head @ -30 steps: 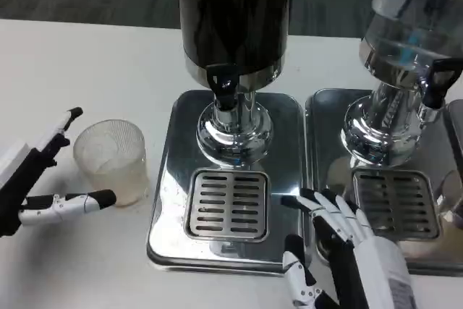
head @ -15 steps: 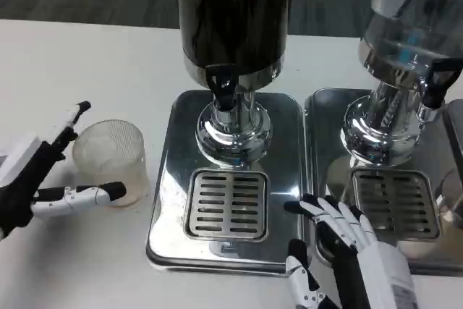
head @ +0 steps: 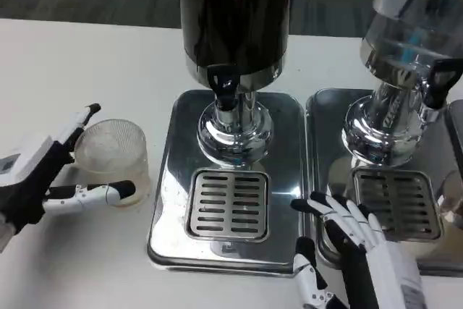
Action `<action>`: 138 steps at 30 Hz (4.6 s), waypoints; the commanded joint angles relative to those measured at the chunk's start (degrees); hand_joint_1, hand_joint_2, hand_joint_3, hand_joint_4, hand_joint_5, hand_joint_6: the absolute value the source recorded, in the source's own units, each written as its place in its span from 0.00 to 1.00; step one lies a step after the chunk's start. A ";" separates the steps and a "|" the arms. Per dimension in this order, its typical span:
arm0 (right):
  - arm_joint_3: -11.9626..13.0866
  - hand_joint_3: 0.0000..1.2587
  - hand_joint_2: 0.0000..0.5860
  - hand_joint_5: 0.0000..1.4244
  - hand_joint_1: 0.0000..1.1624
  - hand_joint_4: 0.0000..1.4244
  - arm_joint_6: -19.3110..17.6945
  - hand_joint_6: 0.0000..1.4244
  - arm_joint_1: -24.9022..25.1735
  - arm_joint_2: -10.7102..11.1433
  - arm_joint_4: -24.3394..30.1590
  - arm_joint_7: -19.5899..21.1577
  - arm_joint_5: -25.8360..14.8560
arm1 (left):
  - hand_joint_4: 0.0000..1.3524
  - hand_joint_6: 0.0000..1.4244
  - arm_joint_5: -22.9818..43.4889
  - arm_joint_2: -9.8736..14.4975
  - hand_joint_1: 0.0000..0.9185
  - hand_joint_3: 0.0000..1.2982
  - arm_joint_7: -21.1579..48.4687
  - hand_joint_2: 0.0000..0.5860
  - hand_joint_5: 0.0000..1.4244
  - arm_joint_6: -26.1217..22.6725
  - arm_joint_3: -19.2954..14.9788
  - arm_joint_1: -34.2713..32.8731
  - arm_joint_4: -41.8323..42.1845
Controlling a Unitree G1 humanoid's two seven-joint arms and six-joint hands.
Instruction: Grasp the cup under the faucet to collect the drink, then remove the cup.
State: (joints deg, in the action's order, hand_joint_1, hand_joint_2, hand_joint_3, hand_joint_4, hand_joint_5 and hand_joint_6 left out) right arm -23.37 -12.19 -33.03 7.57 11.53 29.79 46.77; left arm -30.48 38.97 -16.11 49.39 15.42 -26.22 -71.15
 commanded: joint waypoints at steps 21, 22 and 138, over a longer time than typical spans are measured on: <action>0.86 0.25 0.85 0.08 0.18 0.13 0.17 0.03 -2.23 0.40 1.25 -1.17 -1.63 | 0.05 0.37 -0.76 -2.86 0.31 0.06 -1.06 0.15 0.19 -0.45 1.32 -2.50 -1.43; 0.89 0.25 0.85 0.08 0.18 0.13 0.30 0.03 -2.34 0.39 1.42 -1.29 -1.51 | 0.05 0.38 -0.58 -3.14 0.32 0.06 -0.79 0.16 0.20 -0.42 1.20 -2.41 -1.54; 0.75 0.24 0.87 0.10 0.18 0.13 0.37 0.05 -6.21 -0.25 6.25 -4.75 -3.67 | 0.01 0.22 -0.25 -9.91 0.11 0.19 4.19 0.02 0.09 8.17 1.85 -1.32 6.96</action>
State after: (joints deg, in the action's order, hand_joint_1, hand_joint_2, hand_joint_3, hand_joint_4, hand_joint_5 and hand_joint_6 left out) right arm -22.72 -12.02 -38.93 7.26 17.28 25.52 43.39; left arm -30.04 28.45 -12.56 58.23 16.73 -27.73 -64.78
